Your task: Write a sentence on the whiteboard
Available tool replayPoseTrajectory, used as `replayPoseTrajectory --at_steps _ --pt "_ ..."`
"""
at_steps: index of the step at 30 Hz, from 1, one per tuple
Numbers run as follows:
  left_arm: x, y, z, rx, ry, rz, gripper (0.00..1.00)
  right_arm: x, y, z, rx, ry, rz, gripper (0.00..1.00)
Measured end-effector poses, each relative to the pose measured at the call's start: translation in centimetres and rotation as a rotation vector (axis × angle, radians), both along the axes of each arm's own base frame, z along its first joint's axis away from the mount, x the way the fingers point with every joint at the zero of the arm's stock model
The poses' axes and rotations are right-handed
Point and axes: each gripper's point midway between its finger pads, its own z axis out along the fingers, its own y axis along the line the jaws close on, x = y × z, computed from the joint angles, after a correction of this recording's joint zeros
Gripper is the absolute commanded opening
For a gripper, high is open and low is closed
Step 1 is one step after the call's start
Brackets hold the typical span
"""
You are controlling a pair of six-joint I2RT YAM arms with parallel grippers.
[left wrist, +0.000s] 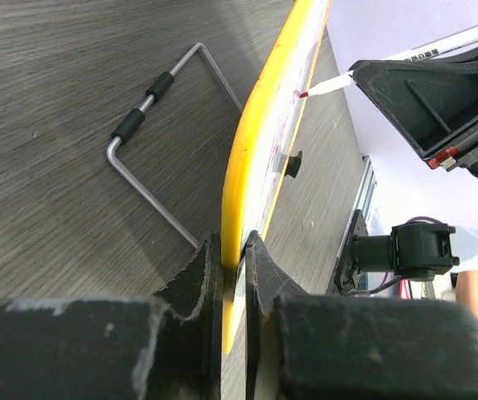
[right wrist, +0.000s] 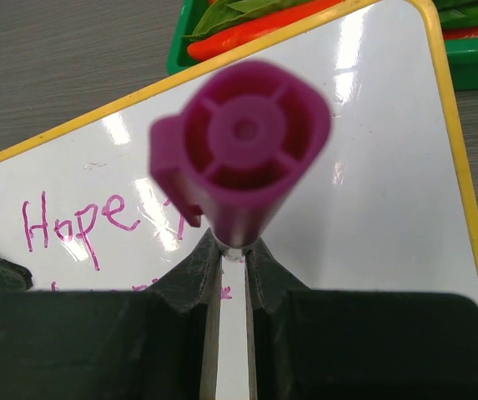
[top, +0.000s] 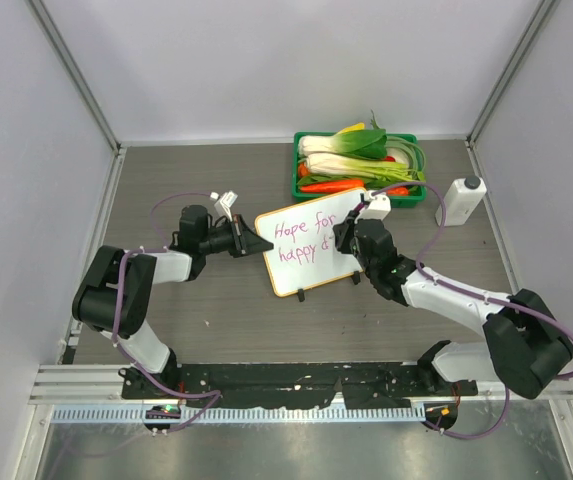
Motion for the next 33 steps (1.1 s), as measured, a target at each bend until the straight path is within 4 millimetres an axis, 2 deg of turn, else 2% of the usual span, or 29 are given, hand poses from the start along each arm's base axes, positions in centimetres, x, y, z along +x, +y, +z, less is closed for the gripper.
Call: replayPoseTrajectory --at_steps 15,33 --pt "0.0 0.0 0.0 0.0 0.0 0.0 0.0 -0.4 0.8 -0.2 0.013 0.012 0.046 0.02" --pt "0.0 0.0 0.0 0.0 0.0 0.0 0.0 -1.8 0.1 -1.4 0.009 0.039 0.057 0.02"
